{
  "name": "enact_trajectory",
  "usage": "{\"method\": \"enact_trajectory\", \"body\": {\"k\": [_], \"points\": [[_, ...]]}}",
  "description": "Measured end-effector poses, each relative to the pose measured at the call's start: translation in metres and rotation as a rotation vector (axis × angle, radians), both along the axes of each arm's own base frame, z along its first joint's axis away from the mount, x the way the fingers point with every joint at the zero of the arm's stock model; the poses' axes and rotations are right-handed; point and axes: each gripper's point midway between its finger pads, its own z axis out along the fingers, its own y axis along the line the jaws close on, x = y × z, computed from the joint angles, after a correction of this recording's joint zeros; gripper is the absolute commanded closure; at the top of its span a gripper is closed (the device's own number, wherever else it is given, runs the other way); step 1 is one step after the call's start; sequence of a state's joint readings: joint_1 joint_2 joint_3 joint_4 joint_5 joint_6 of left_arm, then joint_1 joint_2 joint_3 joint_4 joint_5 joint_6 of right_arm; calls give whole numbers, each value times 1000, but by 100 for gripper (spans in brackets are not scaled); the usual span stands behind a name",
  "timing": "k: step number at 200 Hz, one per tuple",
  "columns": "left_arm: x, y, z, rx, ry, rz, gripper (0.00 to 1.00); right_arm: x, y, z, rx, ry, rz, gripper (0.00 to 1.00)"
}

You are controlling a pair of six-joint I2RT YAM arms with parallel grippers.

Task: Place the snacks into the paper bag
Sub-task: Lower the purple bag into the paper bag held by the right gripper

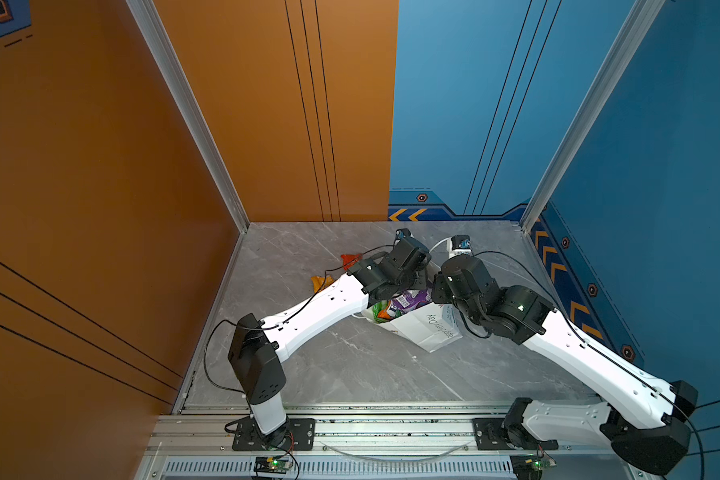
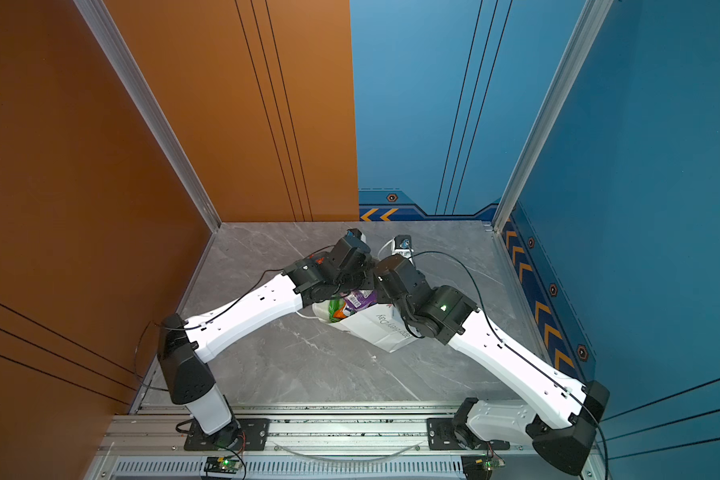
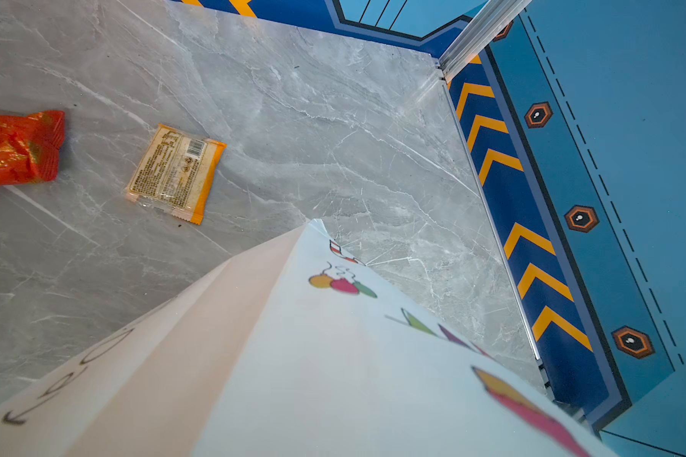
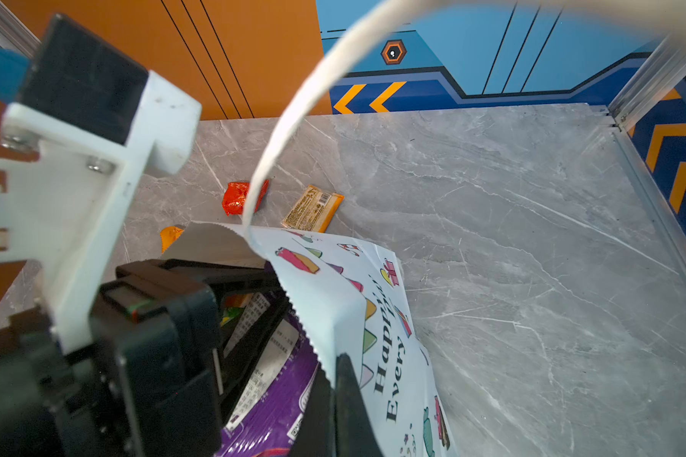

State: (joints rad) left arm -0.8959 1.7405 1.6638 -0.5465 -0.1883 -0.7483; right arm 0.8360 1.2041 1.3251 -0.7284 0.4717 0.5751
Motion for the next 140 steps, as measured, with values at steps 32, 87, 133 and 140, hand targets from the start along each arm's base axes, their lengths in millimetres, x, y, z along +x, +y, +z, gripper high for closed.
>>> {"method": "enact_trajectory", "body": {"k": [32, 87, 133, 140], "points": [[1, -1, 1, 0, -7, -4, 75, 1, -1, 0, 13, 2, -10, 100], [-10, -1, 18, -2, -38, -61, 47, 5, -9, 0, 22, 4, -37, 100], [-37, 18, 60, -14, -105, -115, 31, 6, -23, -1, 37, 7, -65, 100], [-42, 23, 69, -25, -116, -119, 29, 6, -25, -2, 39, 7, -67, 100]]}}
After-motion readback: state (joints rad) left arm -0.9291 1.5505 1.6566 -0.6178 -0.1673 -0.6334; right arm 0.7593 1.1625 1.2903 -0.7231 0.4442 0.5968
